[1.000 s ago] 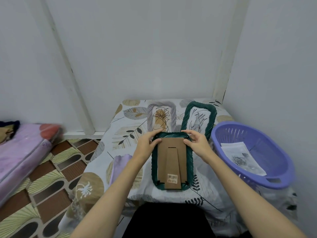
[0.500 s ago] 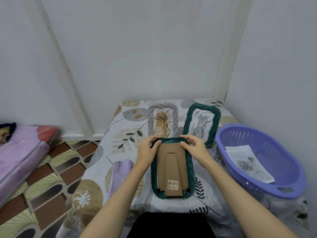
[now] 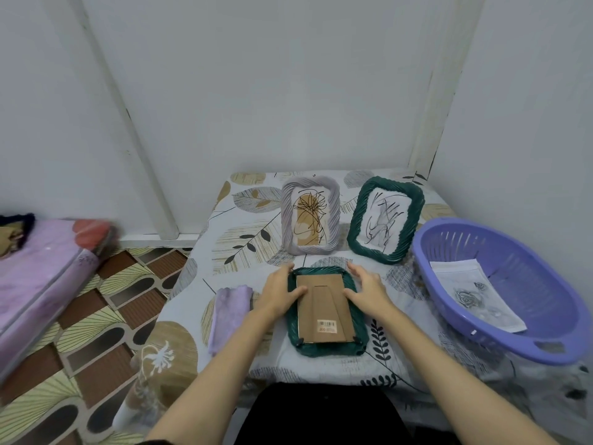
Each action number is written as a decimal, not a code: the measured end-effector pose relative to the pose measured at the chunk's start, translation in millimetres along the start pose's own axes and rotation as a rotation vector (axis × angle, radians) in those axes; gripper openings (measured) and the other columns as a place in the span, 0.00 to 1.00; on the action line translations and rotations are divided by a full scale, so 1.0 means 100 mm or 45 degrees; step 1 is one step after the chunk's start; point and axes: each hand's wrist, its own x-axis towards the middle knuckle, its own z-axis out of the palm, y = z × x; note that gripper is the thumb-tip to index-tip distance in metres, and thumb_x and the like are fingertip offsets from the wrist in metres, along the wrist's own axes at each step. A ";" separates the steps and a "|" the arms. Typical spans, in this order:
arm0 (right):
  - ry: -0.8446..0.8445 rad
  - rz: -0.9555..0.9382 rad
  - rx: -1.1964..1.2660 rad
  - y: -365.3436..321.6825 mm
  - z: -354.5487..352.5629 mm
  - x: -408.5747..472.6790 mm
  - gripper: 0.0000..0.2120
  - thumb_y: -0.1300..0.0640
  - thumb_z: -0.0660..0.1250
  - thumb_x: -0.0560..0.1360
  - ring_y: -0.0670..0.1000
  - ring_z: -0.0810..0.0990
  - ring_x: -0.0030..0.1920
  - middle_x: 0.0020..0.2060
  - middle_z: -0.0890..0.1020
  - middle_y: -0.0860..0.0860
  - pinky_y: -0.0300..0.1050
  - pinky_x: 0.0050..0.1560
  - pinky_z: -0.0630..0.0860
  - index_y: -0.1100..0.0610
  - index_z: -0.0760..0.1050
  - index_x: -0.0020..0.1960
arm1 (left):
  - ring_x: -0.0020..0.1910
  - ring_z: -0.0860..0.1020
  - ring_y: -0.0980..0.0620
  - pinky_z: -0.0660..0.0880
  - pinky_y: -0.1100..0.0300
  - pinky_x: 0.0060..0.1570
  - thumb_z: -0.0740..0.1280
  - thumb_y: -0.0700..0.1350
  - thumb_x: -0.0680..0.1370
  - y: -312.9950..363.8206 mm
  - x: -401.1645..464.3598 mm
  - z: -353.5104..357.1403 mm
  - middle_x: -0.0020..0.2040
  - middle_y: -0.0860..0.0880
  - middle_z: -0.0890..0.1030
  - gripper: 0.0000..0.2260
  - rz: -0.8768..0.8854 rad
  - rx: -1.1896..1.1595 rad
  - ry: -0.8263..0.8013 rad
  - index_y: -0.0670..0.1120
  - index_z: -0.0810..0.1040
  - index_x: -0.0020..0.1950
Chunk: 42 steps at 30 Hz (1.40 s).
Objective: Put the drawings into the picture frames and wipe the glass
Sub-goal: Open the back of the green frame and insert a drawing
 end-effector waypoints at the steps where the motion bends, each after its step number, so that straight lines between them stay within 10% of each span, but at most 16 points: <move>1: 0.008 -0.045 -0.032 -0.01 -0.04 -0.06 0.29 0.55 0.67 0.72 0.57 0.65 0.67 0.65 0.72 0.53 0.55 0.69 0.63 0.48 0.62 0.71 | 0.68 0.68 0.47 0.64 0.55 0.68 0.69 0.47 0.74 0.01 -0.03 -0.01 0.68 0.43 0.71 0.28 0.025 0.027 0.013 0.42 0.65 0.70; 6: -0.050 -0.292 -0.086 0.08 -0.21 -0.56 0.16 0.54 0.66 0.74 0.53 0.65 0.65 0.62 0.74 0.49 0.53 0.67 0.62 0.48 0.73 0.62 | 0.62 0.72 0.49 0.66 0.61 0.61 0.66 0.46 0.76 0.07 -0.42 -0.07 0.61 0.46 0.77 0.15 0.257 0.060 0.033 0.43 0.74 0.62; 11: -0.222 -0.293 -0.311 0.16 -0.21 -0.98 0.41 0.26 0.60 0.51 0.51 0.62 0.67 0.66 0.68 0.46 0.52 0.69 0.60 0.41 0.71 0.62 | 0.59 0.75 0.50 0.65 0.67 0.56 0.69 0.49 0.73 0.12 -0.85 -0.10 0.58 0.46 0.79 0.16 0.363 0.008 -0.077 0.40 0.79 0.55; 21: -0.052 -0.311 -0.401 0.18 -0.11 -1.07 0.15 0.51 0.69 0.72 0.51 0.62 0.69 0.70 0.66 0.45 0.48 0.65 0.60 0.47 0.75 0.58 | 0.65 0.72 0.53 0.61 0.73 0.58 0.75 0.45 0.67 -0.05 -1.07 -0.02 0.65 0.45 0.75 0.18 0.305 0.022 -0.122 0.41 0.79 0.54; 42: -0.075 -0.340 -0.373 0.29 -0.17 -1.10 0.09 0.54 0.68 0.72 0.53 0.61 0.69 0.69 0.67 0.49 0.51 0.66 0.58 0.48 0.77 0.52 | 0.63 0.72 0.56 0.60 0.84 0.56 0.77 0.41 0.65 -0.06 -1.08 0.15 0.64 0.45 0.76 0.13 0.218 -0.239 -0.106 0.42 0.83 0.48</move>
